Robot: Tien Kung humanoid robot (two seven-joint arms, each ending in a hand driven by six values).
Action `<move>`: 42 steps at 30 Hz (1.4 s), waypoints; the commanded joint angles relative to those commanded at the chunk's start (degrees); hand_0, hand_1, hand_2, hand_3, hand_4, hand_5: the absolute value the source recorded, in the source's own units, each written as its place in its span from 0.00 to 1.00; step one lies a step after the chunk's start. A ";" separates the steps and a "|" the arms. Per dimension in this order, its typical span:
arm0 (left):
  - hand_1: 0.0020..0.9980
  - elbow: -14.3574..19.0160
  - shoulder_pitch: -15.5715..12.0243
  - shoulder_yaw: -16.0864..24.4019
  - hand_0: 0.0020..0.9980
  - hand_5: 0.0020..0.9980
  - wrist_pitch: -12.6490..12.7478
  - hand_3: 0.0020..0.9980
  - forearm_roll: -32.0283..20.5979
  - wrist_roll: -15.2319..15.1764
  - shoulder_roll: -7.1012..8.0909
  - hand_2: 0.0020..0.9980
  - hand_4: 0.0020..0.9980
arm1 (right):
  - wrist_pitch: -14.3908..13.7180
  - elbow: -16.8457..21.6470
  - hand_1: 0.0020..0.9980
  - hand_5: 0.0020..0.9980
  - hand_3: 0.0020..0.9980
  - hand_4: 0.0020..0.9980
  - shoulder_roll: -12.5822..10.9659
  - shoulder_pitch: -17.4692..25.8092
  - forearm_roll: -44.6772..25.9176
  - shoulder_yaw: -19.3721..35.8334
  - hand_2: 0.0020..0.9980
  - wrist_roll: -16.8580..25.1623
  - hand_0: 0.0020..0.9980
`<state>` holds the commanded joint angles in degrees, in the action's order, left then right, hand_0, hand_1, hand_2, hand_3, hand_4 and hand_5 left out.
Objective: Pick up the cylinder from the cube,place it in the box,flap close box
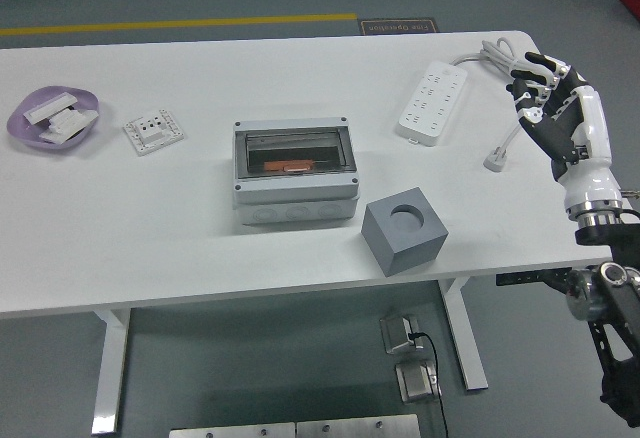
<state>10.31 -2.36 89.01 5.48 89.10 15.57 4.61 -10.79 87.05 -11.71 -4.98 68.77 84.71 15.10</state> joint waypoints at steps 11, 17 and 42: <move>0.64 0.00 0.38 -0.06 0.63 0.29 -0.06 0.62 0.02 0.00 0.25 0.60 0.70 | 0.24 1.59 0.65 0.25 0.70 0.66 -3.13 -2.07 0.16 -0.18 0.69 -1.03 0.68; 0.64 0.00 0.39 0.28 0.63 0.29 -0.05 0.62 0.41 0.08 0.37 0.60 0.70 | 0.52 1.98 0.65 0.26 0.70 0.66 -3.46 -2.49 1.06 -0.06 0.69 -1.50 0.68; 0.64 0.00 -0.15 1.60 0.63 0.28 0.09 0.62 1.55 1.03 -0.06 0.60 0.70 | 4.50 -5.98 0.69 0.49 0.78 0.89 -0.52 -5.46 -7.18 -6.64 0.73 -1.21 0.73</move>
<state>10.31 -2.51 90.61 5.57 90.65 16.60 4.55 -6.30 81.07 -12.23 -10.43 61.59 78.06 13.90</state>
